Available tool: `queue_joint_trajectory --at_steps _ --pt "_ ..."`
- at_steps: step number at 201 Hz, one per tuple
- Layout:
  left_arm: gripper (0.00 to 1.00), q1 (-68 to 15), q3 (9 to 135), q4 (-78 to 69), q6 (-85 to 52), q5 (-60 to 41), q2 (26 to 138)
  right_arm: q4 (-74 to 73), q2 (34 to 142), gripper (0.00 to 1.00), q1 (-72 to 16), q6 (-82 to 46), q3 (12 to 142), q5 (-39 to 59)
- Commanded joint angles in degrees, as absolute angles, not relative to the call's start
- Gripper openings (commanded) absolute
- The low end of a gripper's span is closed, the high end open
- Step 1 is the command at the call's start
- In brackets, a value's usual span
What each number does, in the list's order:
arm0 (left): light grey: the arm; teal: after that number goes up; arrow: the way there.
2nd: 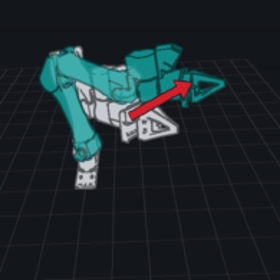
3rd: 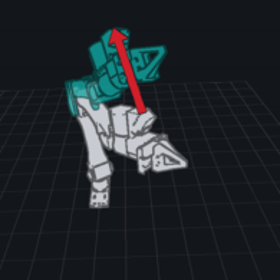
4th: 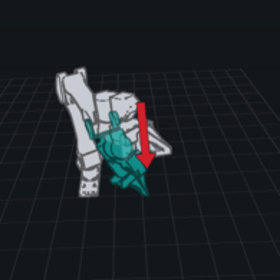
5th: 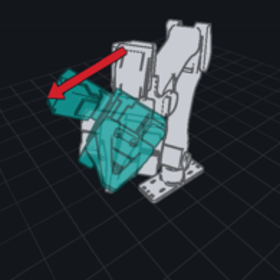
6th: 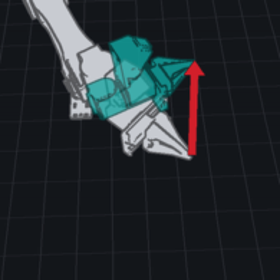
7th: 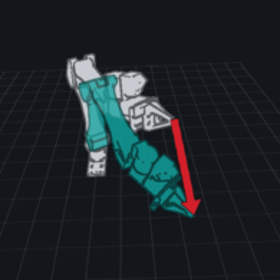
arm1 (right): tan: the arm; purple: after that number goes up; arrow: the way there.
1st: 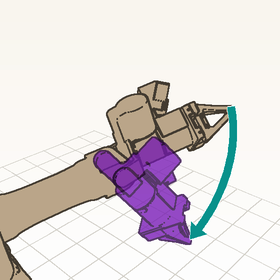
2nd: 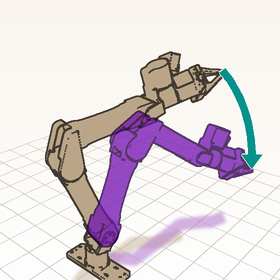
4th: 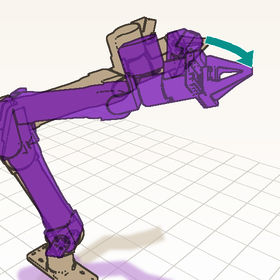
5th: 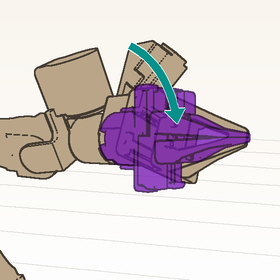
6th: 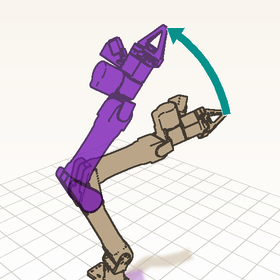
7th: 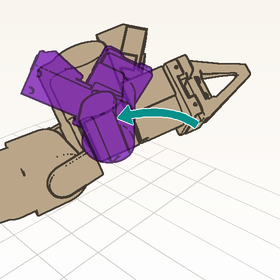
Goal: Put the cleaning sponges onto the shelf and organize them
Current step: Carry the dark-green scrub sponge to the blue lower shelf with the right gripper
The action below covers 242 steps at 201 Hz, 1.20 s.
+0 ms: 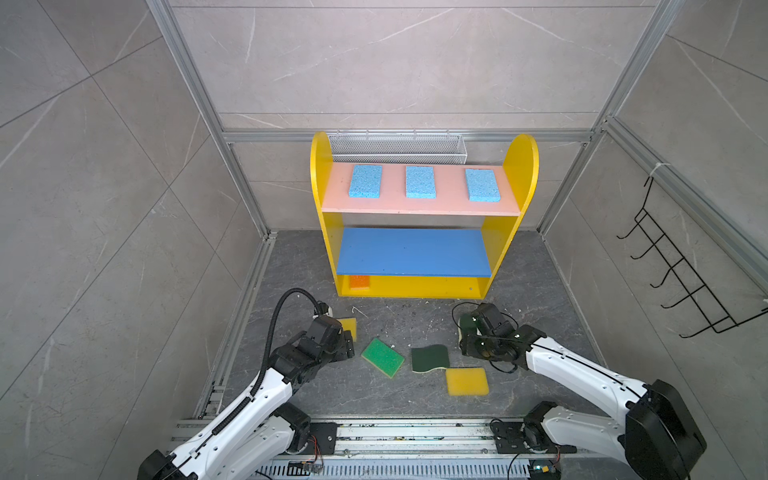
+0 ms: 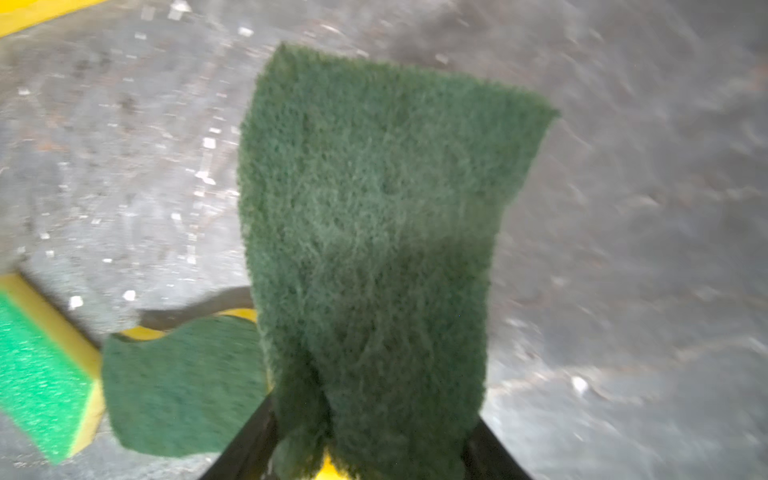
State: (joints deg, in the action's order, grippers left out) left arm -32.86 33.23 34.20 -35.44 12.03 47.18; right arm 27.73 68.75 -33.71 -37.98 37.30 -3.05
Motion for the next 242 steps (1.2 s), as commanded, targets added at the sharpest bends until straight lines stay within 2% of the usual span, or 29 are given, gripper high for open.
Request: queue_joint_trajectory --at_steps 1,48,134,242 --pt "0.80 -32.99 34.00 35.88 -36.25 13.69 45.43 22.59 71.49 0.56 -36.42 -36.02 40.51 -5.79" --pt "0.80 -33.05 33.59 37.45 -35.97 14.64 42.72 15.49 80.44 0.56 -42.10 -33.33 46.05 -8.50" --pt "0.80 -33.04 32.61 38.16 -35.60 16.00 38.68 7.11 94.64 0.56 -45.51 -32.24 55.83 -11.07" --pt "0.80 -33.05 30.85 35.59 -35.06 16.44 38.94 7.30 106.96 0.55 -47.72 -31.70 66.78 -14.49"
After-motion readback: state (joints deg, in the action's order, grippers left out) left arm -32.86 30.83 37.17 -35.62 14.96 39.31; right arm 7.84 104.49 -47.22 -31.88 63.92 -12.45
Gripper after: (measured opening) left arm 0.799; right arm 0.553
